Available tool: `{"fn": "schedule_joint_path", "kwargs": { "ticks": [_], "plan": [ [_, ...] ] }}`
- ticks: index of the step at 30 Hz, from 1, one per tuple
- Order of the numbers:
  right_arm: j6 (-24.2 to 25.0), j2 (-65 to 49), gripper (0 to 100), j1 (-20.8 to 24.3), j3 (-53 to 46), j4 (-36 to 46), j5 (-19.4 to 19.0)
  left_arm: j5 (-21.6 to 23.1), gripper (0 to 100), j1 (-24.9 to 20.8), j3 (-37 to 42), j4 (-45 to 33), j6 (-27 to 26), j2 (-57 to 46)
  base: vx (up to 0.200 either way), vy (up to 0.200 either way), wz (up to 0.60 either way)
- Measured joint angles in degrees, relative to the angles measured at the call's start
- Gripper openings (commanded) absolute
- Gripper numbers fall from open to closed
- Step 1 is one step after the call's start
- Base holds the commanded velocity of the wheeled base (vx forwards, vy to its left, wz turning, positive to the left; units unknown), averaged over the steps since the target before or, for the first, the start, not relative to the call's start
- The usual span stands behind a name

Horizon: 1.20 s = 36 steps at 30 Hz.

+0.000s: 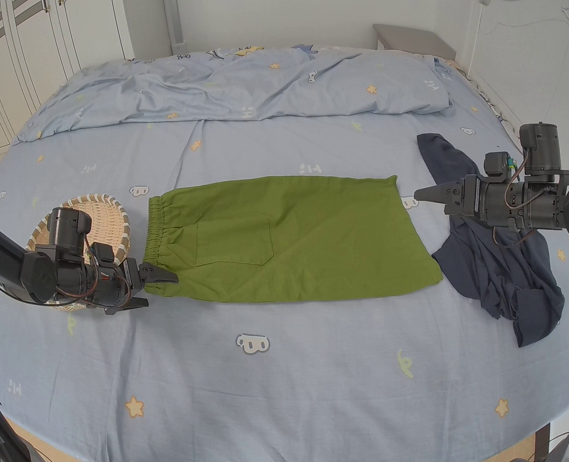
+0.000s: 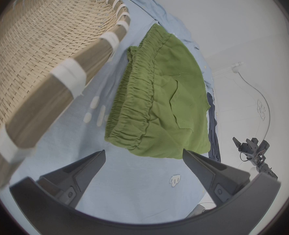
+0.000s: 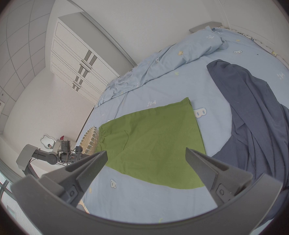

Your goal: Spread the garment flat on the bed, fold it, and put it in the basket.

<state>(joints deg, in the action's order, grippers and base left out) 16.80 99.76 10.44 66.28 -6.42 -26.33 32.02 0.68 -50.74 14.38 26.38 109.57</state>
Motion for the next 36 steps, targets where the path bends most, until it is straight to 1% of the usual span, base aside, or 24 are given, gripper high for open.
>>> {"fn": "schedule_joint_path", "kwargs": {
  "ticks": [6, 12, 25, 29, 36],
  "plan": [
    [0.0, 0.0, 100, 0.11, 0.0, 0.0, 0.01, -0.09, 100, 0.11, -0.17, 0.85, -0.66, 1.62, 0.0, 0.0, 0.0],
    [0.0, -0.01, 100, 0.2, -0.1, 0.02, 0.01, -0.09, 100, 0.35, -0.15, 7.07, -0.52, 3.8, 0.0, 0.0, 0.0],
    [0.0, 0.0, 100, 0.56, -0.13, 0.0, 0.09, 0.18, 100, 1.4, -0.17, 11.15, 1.1, 6.52, 0.0, 0.0, 0.0],
    [0.0, 0.0, 100, 0.74, -0.18, 0.02, 0.09, -0.01, 100, 1.57, 0.02, 14.43, 2.27, 6.72, 0.0, 0.0, 0.0],
    [0.0, 0.0, 100, 0.89, -0.29, 0.02, 0.09, 0.21, 100, 1.4, 0.72, 18.83, 2.73, 7.68, 0.0, 0.0, 0.0]
  ]
}}
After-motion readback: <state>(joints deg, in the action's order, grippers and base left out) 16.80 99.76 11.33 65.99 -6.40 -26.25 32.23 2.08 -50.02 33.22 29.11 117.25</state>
